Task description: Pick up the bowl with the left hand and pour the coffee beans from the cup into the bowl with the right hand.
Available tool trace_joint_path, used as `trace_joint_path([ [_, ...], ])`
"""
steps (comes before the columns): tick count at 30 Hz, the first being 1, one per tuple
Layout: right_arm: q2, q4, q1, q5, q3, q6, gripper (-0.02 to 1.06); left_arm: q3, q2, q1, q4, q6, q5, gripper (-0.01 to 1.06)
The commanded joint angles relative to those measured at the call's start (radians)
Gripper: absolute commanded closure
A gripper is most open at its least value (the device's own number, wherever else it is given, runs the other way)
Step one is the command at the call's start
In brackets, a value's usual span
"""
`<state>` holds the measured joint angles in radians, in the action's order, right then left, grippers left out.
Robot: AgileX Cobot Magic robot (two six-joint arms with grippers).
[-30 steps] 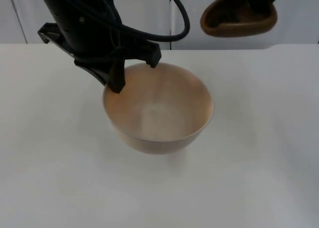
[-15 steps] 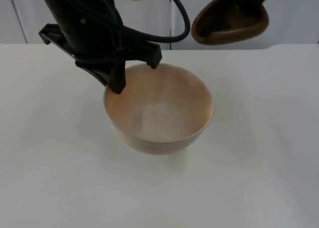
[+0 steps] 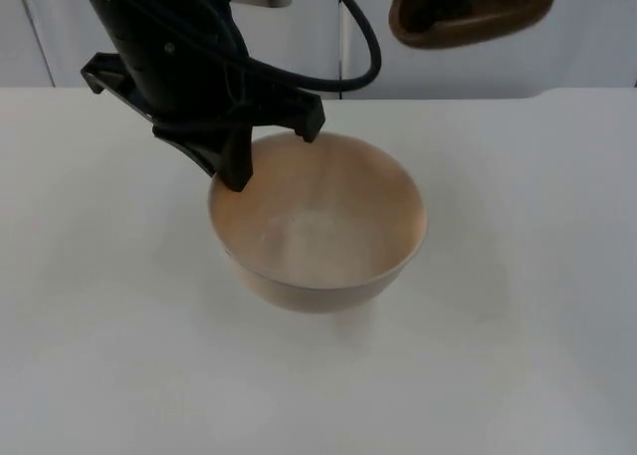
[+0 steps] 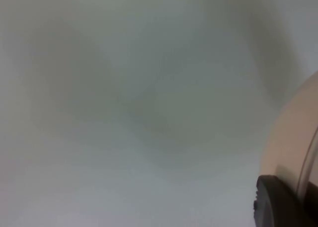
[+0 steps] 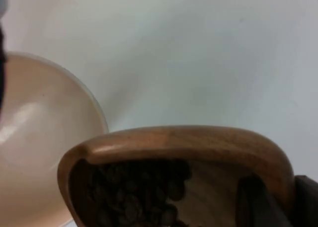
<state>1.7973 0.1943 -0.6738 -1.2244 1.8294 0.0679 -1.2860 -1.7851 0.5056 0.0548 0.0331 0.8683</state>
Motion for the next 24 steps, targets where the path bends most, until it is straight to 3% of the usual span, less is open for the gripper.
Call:
trace_joint_path([
  [1, -0.009, 0.043, -0.032, 0.003, 0.006, -0.008, 1.05, -0.006, 0.002, 0.006, 0.011, 0.010, -0.017, 1.05],
  [8, -0.007, 0.073, -0.067, 0.003, 0.006, -0.023, 1.05, -0.006, 0.002, 0.006, 0.011, 0.010, -0.027, 1.05],
  [12, -0.004, 0.174, -0.094, 0.003, 0.006, -0.037, 1.05, -0.006, 0.002, 0.006, 0.011, 0.010, -0.032, 1.05],
  [24, 0.003, 0.326, -0.183, 0.003, 0.004, -0.055, 1.05, -0.006, 0.001, 0.006, 0.011, 0.010, -0.036, 1.05],
])
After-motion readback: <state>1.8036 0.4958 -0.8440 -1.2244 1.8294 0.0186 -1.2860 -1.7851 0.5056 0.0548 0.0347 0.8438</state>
